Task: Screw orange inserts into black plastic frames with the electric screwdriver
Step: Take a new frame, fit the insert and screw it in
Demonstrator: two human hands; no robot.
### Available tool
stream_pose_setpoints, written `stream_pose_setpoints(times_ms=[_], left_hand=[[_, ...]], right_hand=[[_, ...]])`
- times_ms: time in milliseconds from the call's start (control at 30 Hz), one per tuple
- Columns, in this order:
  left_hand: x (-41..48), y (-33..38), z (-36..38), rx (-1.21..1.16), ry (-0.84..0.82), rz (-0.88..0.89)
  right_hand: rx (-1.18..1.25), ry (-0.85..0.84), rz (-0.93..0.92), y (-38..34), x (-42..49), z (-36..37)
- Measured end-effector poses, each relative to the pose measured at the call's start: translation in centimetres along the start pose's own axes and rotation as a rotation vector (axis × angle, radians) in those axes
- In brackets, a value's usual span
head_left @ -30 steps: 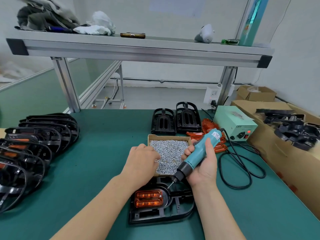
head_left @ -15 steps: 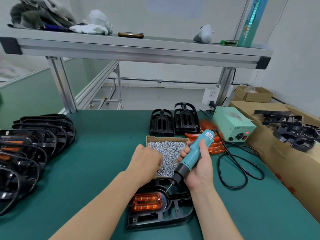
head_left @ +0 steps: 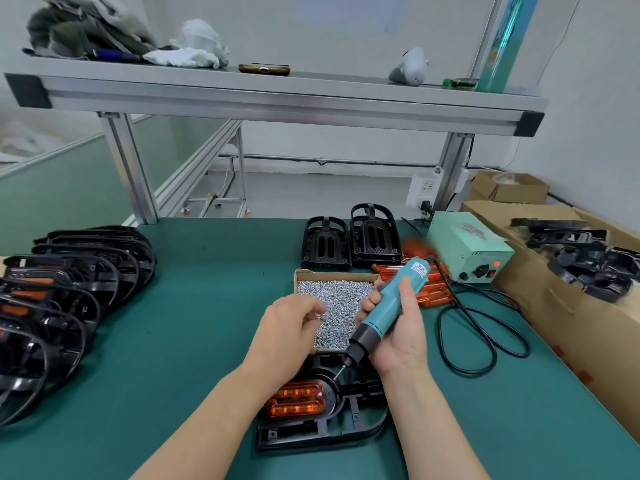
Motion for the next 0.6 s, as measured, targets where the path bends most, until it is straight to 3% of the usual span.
stream_pose_setpoints(times_ms=[100, 333, 600], left_hand=[[-2.2, -0.8, -1.0, -0.14, 0.11, -0.051], [-8.3, -4.7, -1.8, -0.215, 0.282, -0.175], [-10.5, -5.5, -0.9, -0.286, 0.309, -0.224]], right_hand=[[0.001, -0.002, 0.001, 0.0, 0.0, 0.0], [-0.017, -0.009, 0.002, 0.1, -0.1, 0.4], [-0.033, 0.001, -0.012, 0.0, -0.3, 0.6]])
Point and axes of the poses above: each hand's wrist, its own x-axis towards the middle knuckle, its own z-axis out of the palm, y = z × x, the point moved 4 cm from there along x, towards the middle knuckle, and after that the axes turned 10 degrees about -y, right-handed, at the moved point
